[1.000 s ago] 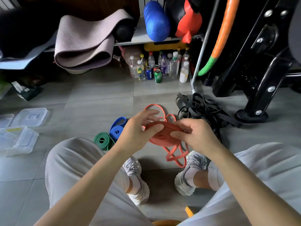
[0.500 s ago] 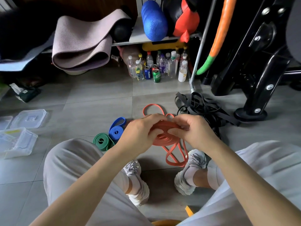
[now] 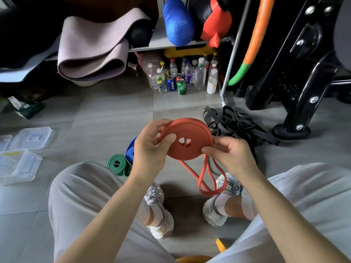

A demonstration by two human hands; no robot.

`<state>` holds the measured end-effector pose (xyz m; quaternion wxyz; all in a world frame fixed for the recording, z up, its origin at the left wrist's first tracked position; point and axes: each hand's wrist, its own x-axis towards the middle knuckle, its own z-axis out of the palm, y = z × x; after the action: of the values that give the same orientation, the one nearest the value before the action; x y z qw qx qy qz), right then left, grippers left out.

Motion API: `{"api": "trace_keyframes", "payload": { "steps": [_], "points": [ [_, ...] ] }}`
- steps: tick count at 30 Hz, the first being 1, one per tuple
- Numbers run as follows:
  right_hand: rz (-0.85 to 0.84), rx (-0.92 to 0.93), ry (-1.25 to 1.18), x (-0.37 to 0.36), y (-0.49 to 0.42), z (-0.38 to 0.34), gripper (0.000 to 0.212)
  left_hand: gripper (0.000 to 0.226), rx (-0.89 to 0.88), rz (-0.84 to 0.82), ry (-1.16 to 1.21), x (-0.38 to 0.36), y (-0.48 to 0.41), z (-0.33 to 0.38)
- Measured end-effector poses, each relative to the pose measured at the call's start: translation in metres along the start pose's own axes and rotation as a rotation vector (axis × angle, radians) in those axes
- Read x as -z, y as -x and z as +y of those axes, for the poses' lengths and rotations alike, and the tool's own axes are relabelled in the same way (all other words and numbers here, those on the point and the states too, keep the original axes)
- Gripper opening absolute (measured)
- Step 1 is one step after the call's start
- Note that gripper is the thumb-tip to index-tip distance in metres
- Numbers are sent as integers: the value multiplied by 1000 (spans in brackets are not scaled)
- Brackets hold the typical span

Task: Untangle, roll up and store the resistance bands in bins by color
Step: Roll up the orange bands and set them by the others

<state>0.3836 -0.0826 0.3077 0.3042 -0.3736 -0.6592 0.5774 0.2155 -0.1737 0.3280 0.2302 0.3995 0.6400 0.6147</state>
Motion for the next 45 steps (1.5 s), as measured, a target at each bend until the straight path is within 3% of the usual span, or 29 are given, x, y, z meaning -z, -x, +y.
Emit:
{"api": "trace_keyframes", "payload": {
  "steps": [3, 5, 8, 11, 16, 19, 23, 28, 31, 35, 37, 40, 42, 45],
  "points": [
    [86, -83, -249, -2, 2, 2, 17, 35, 104, 9, 141, -11, 10, -5],
    [97, -90, -288, 1, 1, 4, 16, 30, 157, -48, 135, -14, 17, -8],
    [6, -52, -179, 8, 0, 4, 24, 34, 148, -144, -58, -7, 15, -12],
    [-114, -10, -4, 10, -3, 0, 35, 45, -13, -291, -244, 3, 6, -4],
    [-217, 92, 306, 3, -12, -5, 23, 38, -126, -517, -678, -2, -8, 15],
    [-194, 95, 323, 0, -14, -9, 24, 41, -206, -501, -797, -7, -6, 10],
    [-136, 84, 198, 7, -11, -8, 32, 34, -72, -448, -565, -6, -5, -2],
    [-69, -9, 31, 16, -8, 0, 27, 38, 103, -230, -140, 3, -7, -10],
    [-17, -4, -5, 15, -7, 1, 35, 33, 172, -149, 27, 1, -7, -6],
    [33, -27, -169, 9, -8, 0, 26, 23, 267, -81, 235, -3, -2, -4],
    [50, -38, -208, 6, -7, 1, 23, 28, 315, -74, 315, -4, 1, -6],
    [41, -39, -176, 7, -7, 1, 21, 25, 361, -147, 276, -2, 2, -11],
    [-14, -40, -133, 10, -7, 1, 21, 20, 286, -207, 45, 5, -3, -14],
    [-125, -44, -44, 8, -9, -1, 29, 33, 138, -289, -213, 10, -13, -10]
  ]
}}
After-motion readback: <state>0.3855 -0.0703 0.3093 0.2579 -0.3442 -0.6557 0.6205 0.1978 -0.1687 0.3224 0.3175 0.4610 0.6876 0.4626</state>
